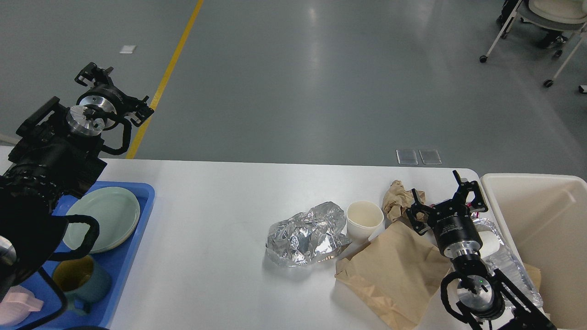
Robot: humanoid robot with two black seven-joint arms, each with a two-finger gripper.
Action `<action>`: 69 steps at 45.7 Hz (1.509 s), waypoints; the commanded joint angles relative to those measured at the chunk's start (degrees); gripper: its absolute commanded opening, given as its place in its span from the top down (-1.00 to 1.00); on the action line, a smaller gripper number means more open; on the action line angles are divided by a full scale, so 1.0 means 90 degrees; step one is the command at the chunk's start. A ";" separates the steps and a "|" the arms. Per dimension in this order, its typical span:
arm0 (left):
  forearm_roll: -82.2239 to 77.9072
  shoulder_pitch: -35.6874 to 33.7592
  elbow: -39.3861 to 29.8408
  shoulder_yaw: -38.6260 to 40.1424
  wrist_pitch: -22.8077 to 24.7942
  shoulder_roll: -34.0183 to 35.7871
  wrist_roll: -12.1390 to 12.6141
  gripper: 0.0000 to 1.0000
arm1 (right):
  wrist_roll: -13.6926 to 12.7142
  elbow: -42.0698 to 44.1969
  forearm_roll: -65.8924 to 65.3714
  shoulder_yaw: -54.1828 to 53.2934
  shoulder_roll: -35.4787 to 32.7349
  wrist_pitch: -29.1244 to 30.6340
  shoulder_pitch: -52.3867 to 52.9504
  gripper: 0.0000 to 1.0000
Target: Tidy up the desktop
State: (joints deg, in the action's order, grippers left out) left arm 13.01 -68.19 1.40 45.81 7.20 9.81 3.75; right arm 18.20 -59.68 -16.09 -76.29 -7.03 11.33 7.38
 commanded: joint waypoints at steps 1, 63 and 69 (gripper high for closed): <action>-0.0030 0.0272 0.0001 -0.0168 0.0526 0.0043 -0.1010 -0.93 | -0.0001 0.0000 0.0000 0.0000 0.0000 0.0000 0.0010 -1.00; -0.0098 0.1815 -0.0028 0.0037 0.2930 -0.1002 -0.2770 -0.93 | -0.0001 0.0000 0.0000 0.0000 0.0000 0.0000 0.0000 -1.00; -0.0098 0.2068 -0.0038 0.0086 0.2988 -0.1080 -0.2819 -0.93 | -0.0001 0.0000 0.0000 0.0000 0.0000 0.0000 0.0000 -1.00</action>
State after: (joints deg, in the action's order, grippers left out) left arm 12.11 -51.87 1.13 46.12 33.51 0.69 -21.01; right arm 18.20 -59.68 -16.09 -76.29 -7.03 11.34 7.38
